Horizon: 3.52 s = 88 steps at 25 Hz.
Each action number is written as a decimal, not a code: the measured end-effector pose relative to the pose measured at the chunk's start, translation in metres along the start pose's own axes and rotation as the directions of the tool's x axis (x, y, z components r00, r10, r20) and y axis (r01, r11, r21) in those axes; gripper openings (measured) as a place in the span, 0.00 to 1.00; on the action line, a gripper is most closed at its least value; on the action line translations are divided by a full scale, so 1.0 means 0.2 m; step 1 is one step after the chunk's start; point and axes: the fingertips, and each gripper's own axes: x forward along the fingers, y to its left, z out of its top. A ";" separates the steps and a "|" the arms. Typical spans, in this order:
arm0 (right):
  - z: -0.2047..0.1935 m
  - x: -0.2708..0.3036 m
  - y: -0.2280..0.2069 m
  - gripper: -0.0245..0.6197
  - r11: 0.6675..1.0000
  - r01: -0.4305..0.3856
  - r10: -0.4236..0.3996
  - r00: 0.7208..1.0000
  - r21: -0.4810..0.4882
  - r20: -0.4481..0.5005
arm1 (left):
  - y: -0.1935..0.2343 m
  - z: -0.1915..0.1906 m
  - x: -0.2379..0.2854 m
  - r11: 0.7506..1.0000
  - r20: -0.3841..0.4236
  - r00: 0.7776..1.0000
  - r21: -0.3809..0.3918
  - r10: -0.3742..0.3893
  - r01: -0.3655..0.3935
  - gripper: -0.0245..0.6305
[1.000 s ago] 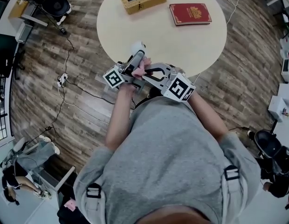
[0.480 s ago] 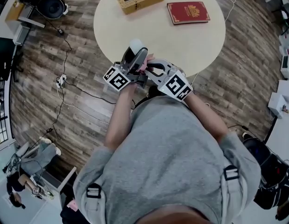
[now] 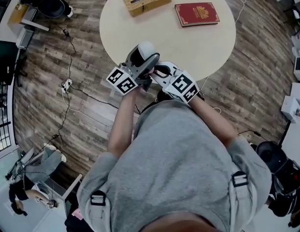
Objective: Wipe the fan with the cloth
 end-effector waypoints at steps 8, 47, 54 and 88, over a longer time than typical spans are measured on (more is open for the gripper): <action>0.03 0.01 -0.10 0.10 0.964 0.175 -0.186 0.982 -0.199 -0.038 | 0.07 0.06 -0.06 0.998 0.098 0.994 -0.055 0.046 -0.041 0.62; 0.12 -0.13 -0.34 0.10 0.870 0.319 -0.317 0.946 -0.376 0.070 | -0.03 -0.05 -0.10 0.948 0.076 0.986 -0.275 -0.147 0.163 0.62; 0.09 -0.08 -0.22 0.10 0.879 0.263 -0.265 0.963 -0.398 0.052 | -0.02 -0.03 -0.11 0.947 0.104 0.986 -0.282 -0.129 0.154 0.62; 0.07 -0.13 -0.22 0.10 0.883 0.268 -0.270 0.962 -0.385 0.049 | 0.00 -0.04 -0.10 0.949 0.106 0.986 -0.276 -0.126 0.151 0.62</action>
